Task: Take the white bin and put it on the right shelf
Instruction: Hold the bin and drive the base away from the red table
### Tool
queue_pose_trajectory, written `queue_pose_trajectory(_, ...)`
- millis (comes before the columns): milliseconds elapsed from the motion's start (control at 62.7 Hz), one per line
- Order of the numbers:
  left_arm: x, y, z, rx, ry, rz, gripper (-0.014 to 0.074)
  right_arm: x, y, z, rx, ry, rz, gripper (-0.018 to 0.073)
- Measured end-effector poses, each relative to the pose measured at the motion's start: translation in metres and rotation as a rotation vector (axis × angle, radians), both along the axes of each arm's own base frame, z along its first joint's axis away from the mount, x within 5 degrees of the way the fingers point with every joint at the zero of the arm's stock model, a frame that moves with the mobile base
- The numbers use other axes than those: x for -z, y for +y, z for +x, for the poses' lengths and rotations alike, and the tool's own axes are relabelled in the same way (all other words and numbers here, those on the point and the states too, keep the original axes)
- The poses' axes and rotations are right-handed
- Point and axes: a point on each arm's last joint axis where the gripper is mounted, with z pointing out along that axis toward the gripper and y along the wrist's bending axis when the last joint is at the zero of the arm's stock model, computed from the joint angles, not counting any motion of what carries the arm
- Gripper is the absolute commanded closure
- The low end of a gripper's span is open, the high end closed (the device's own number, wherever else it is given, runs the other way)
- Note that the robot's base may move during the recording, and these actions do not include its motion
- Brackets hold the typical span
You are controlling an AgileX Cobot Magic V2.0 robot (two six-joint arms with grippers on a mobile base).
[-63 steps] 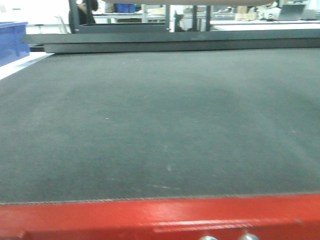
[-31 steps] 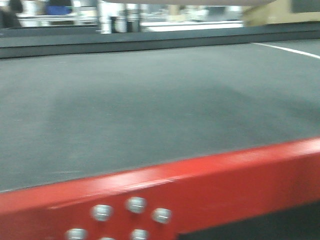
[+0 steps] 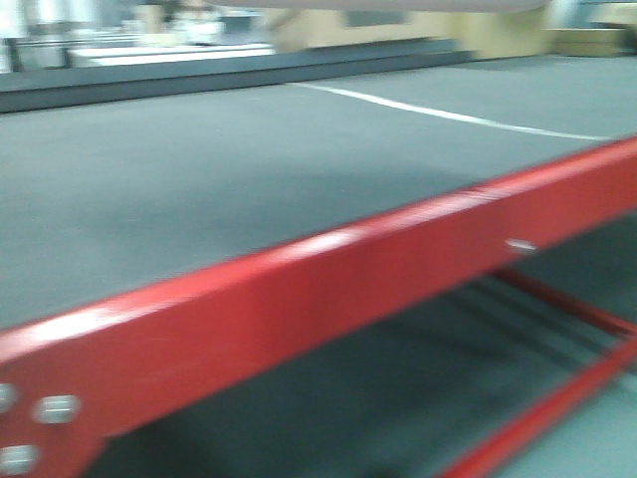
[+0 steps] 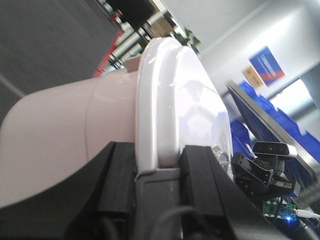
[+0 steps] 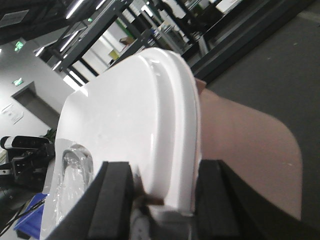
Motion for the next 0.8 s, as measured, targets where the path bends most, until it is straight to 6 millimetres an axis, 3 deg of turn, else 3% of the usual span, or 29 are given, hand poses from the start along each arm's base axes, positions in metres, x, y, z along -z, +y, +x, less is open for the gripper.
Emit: queue_pose_trajectory(798,0.0000,0.0001,0.0003,-0.004,0.000,0.000,0.0722,0.0000,0.0000,0.0000,0.000,0.000,0.000,0.0505)
